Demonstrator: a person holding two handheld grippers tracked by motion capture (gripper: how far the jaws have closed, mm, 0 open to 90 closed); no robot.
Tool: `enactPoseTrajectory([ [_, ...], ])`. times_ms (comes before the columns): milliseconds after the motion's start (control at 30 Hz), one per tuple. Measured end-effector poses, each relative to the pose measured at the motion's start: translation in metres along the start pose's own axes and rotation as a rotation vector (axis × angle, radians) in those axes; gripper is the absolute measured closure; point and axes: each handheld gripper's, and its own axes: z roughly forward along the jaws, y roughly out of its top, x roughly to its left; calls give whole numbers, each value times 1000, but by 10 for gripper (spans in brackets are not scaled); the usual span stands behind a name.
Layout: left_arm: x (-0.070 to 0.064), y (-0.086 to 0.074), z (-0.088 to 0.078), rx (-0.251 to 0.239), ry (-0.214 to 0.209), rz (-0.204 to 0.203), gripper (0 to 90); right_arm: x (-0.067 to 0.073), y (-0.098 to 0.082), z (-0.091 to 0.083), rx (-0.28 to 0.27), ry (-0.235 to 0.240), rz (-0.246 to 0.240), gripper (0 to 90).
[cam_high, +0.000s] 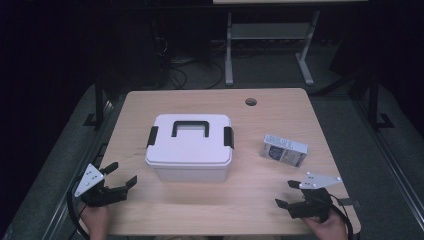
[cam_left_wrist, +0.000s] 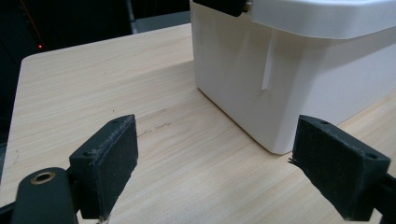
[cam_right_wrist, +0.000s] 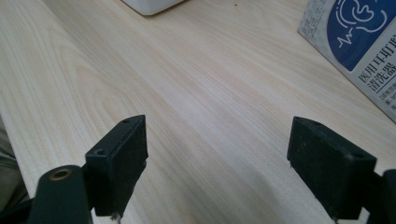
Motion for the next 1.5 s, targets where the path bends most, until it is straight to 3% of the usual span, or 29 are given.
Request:
enactPoseTrajectory([
  [133, 0, -1, -2, 2, 6, 5, 134, -1, 0, 1, 14, 23, 7, 191],
  [333, 1, -2, -3, -4, 3, -6, 134, -3, 1, 1, 92, 51, -3, 182],
  [367, 1, -2, -3, -6, 2, -5, 134, -3, 4, -1, 136, 52, -16, 182],
  [800, -2, -2, -3, -2, -2, 5, 134, -9, 51, -38, 258, 92, -110, 202],
  [1133, 0, -2, -5, -7, 4, -4, 134, -7, 86, -52, 279, 104, -155, 203],
  [1500, 0, -2, -5, -9, 2, -3, 134, -4, 115, -54, 306, 113, -206, 206],
])
